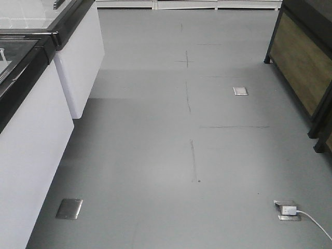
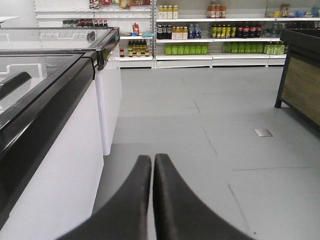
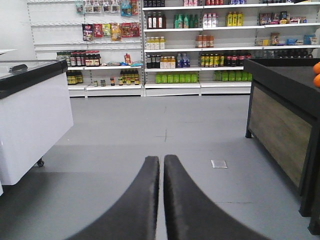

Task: Left arm holds basket, right arm returns cookies

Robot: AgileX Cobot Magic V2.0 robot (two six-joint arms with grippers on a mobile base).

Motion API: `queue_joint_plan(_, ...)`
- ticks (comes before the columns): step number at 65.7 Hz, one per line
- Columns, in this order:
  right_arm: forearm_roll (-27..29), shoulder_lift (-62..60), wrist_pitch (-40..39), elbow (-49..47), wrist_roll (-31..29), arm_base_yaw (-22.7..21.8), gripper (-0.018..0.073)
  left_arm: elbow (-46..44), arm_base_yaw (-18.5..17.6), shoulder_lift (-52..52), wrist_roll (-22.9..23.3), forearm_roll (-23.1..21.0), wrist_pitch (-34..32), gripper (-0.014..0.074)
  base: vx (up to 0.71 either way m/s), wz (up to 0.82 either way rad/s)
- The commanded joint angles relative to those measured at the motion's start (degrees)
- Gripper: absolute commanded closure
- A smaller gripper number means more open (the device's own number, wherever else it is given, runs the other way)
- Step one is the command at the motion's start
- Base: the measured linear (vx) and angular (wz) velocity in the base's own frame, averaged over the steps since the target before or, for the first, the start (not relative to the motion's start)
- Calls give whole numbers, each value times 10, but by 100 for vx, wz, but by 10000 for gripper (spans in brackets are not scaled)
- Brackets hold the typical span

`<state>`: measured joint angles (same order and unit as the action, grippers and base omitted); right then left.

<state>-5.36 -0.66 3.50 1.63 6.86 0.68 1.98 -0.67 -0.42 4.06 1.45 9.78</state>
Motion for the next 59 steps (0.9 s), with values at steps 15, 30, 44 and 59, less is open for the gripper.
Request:
queue_joint_plan(15,-5,-7,-40,10,-4,-1,570,-21,-4,-10,3,0,-44,602,0,0)
queue_joint_plan(30,-5,-7,-40,10,-4,-1,570,-21,-4,-10,3,0,-44,602,0,0)
queue_joint_plan(44,-5,-7,-40,10,-4,-1,570,-21,-4,-10,3,0,-44,602,0,0)
queue_joint_plan(59,-5,-7,-40,10,-4,-1,570,-21,-4,-10,3,0,-44,602,0,0)
